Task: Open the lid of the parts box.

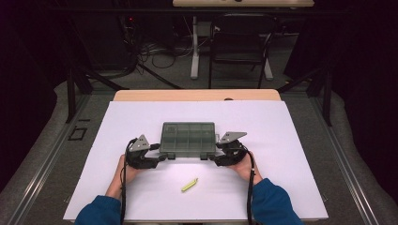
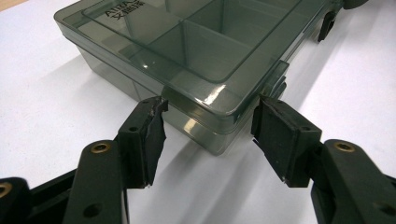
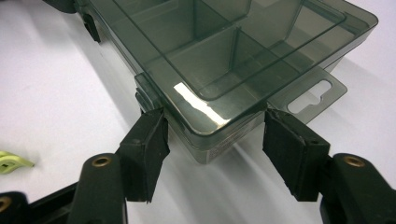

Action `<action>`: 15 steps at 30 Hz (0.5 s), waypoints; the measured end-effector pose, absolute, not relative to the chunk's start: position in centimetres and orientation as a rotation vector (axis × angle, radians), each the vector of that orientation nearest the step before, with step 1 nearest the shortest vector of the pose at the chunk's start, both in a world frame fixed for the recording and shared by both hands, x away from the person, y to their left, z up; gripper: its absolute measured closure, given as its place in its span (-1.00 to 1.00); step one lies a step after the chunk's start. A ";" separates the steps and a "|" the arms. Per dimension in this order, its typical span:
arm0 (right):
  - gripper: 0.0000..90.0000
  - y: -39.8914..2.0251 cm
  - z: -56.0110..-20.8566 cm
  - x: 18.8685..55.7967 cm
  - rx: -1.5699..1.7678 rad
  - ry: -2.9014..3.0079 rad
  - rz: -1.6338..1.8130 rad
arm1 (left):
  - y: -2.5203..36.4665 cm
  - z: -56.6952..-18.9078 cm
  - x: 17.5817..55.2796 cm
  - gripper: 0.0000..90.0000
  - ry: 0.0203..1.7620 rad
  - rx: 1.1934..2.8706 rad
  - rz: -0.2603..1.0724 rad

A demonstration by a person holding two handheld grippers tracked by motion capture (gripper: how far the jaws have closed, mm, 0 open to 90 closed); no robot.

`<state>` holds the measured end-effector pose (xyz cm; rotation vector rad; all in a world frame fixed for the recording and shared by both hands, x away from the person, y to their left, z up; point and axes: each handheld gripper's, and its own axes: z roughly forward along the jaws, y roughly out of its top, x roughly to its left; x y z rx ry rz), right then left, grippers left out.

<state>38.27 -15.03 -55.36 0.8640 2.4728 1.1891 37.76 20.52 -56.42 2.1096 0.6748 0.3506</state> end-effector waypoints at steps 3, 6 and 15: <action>-0.13 -15.0 -55.3 38.2 0.866 2.475 1.183 | 20.5 -56.4 37.7 -0.06 0.677 2.109 0.349; -0.12 -15.1 -55.4 38.2 0.869 2.472 1.191 | 20.5 -56.4 37.7 -0.05 0.684 2.103 0.340; -0.09 -15.2 -55.4 38.3 0.886 2.461 1.219 | 20.7 -56.3 37.8 -0.03 0.707 2.086 0.303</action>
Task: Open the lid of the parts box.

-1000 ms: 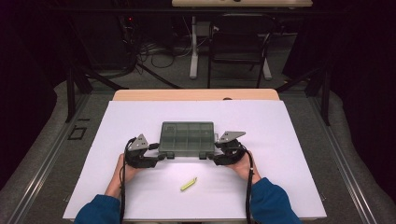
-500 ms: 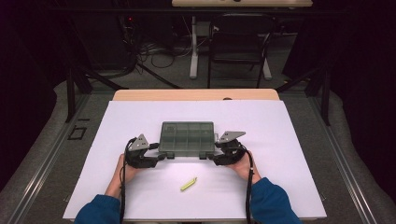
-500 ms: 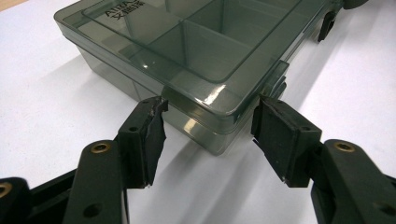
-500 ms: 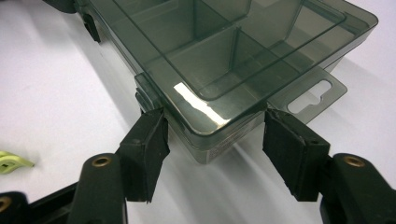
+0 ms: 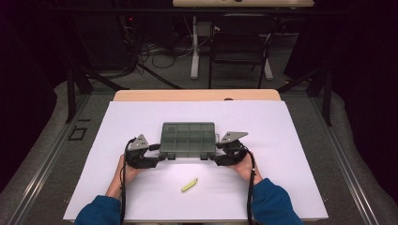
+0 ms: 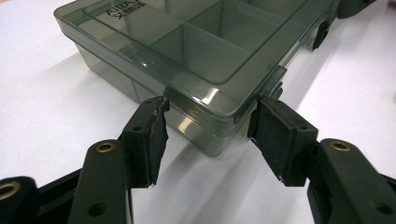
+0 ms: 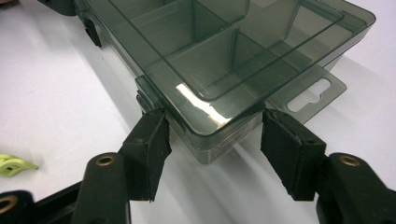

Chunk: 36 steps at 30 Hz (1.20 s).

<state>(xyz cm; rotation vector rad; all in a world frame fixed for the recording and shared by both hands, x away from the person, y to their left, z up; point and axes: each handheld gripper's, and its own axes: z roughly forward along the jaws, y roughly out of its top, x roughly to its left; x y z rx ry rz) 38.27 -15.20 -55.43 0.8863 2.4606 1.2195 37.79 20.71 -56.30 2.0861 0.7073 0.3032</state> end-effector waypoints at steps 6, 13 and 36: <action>-0.10 -15.2 -55.5 38.3 0.885 2.474 1.209 | 20.5 -56.2 37.7 -0.08 0.676 2.119 0.348; -0.06 -15.2 -55.6 38.4 0.878 2.490 1.215 | 20.5 -56.3 37.7 -0.05 0.679 2.113 0.347; -0.11 -15.3 -55.4 38.4 0.887 2.491 1.216 | 20.5 -56.3 37.7 -0.06 0.677 2.123 0.349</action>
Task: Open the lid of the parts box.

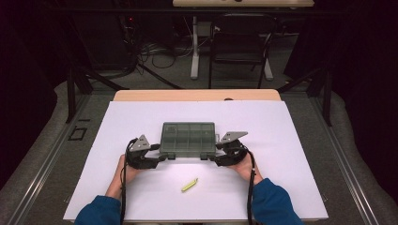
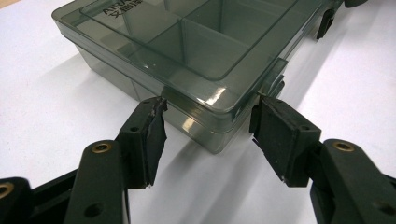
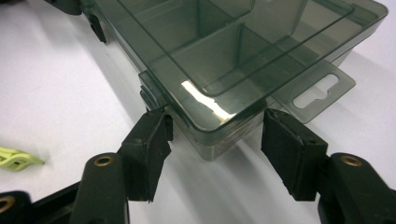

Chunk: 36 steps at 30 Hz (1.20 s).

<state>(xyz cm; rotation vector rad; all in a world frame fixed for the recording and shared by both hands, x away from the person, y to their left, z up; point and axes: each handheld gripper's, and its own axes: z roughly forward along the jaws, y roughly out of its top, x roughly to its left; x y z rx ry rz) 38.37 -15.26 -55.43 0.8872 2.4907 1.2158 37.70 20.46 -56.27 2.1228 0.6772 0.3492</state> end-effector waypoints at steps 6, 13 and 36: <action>-0.09 -15.3 -55.5 38.4 0.882 2.490 1.218 | 20.5 -56.2 37.7 0.01 0.668 2.126 0.340; -0.08 -15.2 -55.4 38.3 0.883 2.489 1.197 | 20.3 -56.3 37.6 -0.03 0.677 2.125 0.351; -0.12 -15.3 -55.4 38.3 0.906 2.474 1.219 | 20.3 -56.0 37.6 0.03 0.682 2.117 0.345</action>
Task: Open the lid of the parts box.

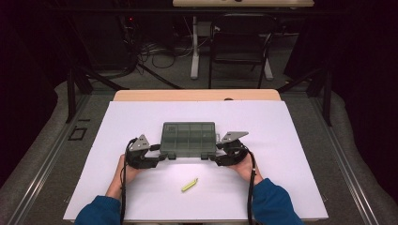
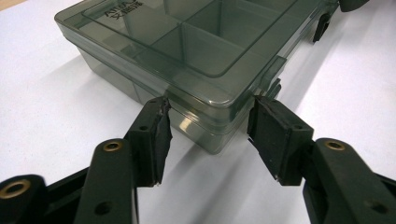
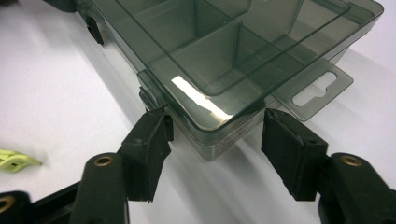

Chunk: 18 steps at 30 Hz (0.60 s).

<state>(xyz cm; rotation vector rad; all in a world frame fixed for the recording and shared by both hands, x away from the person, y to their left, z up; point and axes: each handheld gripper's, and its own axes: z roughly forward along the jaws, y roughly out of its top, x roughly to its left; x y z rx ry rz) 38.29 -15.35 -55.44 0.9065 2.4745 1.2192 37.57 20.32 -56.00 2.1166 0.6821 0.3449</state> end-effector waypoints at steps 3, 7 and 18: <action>-0.11 -15.2 -55.3 38.2 0.900 2.482 1.191 | 20.3 -56.0 37.6 0.04 0.687 2.114 0.344; -0.05 -15.3 -55.5 38.3 0.902 2.472 1.218 | 20.4 -56.0 37.6 0.06 0.698 2.102 0.333; -0.01 -15.5 -55.6 38.3 0.923 2.478 1.238 | 20.5 -55.8 37.7 0.14 0.744 2.075 0.280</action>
